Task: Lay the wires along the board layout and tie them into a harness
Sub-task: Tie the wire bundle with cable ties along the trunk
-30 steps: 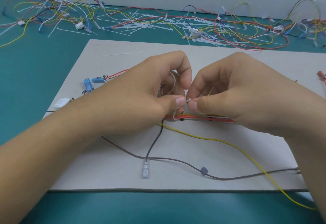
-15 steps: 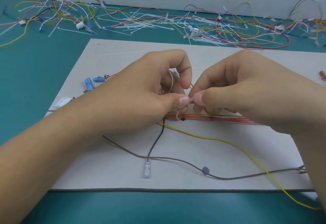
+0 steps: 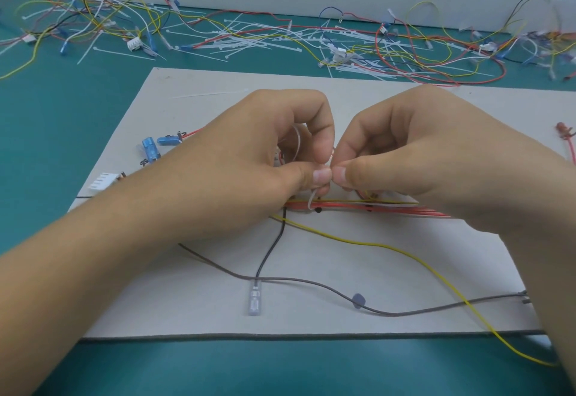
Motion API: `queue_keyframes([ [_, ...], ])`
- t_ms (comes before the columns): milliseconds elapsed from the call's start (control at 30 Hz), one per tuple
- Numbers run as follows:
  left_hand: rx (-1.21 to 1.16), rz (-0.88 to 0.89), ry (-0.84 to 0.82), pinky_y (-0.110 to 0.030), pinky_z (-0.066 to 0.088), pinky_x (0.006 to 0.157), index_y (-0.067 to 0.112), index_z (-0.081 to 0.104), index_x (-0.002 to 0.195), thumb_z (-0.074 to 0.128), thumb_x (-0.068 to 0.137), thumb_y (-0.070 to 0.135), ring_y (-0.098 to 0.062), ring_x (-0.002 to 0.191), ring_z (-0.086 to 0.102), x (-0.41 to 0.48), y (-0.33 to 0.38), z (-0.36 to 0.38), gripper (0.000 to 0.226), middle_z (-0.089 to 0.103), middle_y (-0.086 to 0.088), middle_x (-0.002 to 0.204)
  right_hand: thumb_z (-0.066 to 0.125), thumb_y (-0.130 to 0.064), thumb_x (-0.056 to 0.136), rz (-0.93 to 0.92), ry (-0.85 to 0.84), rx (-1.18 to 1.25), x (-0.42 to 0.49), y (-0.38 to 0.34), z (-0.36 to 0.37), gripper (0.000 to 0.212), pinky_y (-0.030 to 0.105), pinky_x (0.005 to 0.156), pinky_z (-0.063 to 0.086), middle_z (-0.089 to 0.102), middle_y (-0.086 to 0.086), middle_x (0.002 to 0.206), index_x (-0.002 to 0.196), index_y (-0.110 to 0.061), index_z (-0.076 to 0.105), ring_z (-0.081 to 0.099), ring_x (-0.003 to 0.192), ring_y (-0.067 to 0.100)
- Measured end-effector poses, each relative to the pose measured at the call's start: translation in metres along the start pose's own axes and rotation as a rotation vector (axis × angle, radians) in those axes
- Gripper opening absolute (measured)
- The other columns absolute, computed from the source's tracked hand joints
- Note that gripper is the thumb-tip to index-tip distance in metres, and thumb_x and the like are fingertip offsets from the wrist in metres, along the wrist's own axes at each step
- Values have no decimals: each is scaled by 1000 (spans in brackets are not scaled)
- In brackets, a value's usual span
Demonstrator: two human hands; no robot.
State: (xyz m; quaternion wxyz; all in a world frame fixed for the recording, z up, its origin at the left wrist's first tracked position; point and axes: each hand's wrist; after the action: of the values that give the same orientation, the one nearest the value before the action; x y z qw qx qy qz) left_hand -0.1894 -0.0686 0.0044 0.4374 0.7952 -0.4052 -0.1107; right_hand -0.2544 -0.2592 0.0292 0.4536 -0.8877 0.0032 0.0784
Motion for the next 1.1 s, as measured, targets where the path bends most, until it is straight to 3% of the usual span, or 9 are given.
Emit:
queue_keyframes([
  [133, -3, 14, -36, -39, 54, 68, 27, 61, 89, 73, 84, 25, -21, 76, 68, -1, -1, -4, 13, 74, -1, 81, 77, -16, 82, 8, -9, 6, -1, 0, 1, 4, 32, 55, 33, 68, 18, 69, 78, -18, 77, 45, 54, 16],
  [233, -6, 3, -85, -32, 53, 73, 32, 63, 98, 75, 82, 21, -18, 82, 68, -1, -1, -7, 23, 76, 8, 88, 75, -15, 83, 12, 1, 2, -1, 1, 0, 5, 32, 53, 34, 64, 10, 60, 78, -16, 77, 44, 51, 16],
  [533, 22, 8, -61, -32, 53, 72, 31, 66, 95, 78, 78, 24, -15, 78, 67, -1, -4, -5, 22, 75, 12, 85, 71, -15, 83, 20, 18, -11, 1, 2, 5, 7, 28, 51, 36, 62, -1, 54, 77, -15, 74, 48, 49, 13],
  [667, 12, -11, -54, -32, 55, 69, 31, 66, 94, 80, 77, 29, -12, 73, 66, 0, -4, -6, 22, 76, 11, 84, 71, -13, 84, 18, 24, -1, 1, 2, 5, 8, 35, 56, 40, 63, 0, 56, 77, -14, 75, 50, 51, 15],
  [767, 4, -22, -19, -23, 53, 64, 30, 71, 88, 77, 79, 36, -6, 66, 62, 0, -5, -7, 12, 74, 10, 80, 70, -18, 81, 9, -1, 3, 1, 1, 8, 7, 37, 57, 41, 67, 4, 61, 78, -14, 74, 51, 52, 15],
  [867, 43, -37, 20, -7, 40, 54, 30, 74, 79, 78, 82, 39, 2, 57, 58, 0, -3, -8, 10, 70, 15, 68, 67, -35, 71, 20, 10, -9, 2, 2, 10, 23, 27, 46, 37, 66, 0, 58, 78, -15, 74, 47, 48, 11],
  [967, 58, -54, 35, -4, 37, 51, 28, 76, 75, 82, 84, 33, 3, 53, 56, 0, -1, -8, 12, 67, 18, 61, 66, -32, 77, 26, 12, -8, 2, 1, 10, 21, 27, 46, 33, 63, 10, 61, 80, -12, 73, 44, 48, 13],
  [1100, 50, -66, 32, -4, 35, 49, 25, 77, 74, 80, 83, 32, 3, 49, 54, 0, 0, -6, 13, 62, 19, 54, 57, -30, 66, 35, 1, 29, 3, 2, 11, 29, 38, 56, 34, 63, 22, 71, 82, -10, 70, 45, 55, 19],
])
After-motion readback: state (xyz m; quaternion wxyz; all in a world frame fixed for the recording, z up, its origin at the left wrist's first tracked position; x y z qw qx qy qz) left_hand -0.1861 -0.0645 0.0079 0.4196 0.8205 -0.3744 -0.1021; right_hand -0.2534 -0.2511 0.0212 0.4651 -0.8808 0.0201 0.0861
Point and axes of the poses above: each hand's wrist, its own x-axis towards the middle knuckle, its own z-axis out of the palm, y = z × x
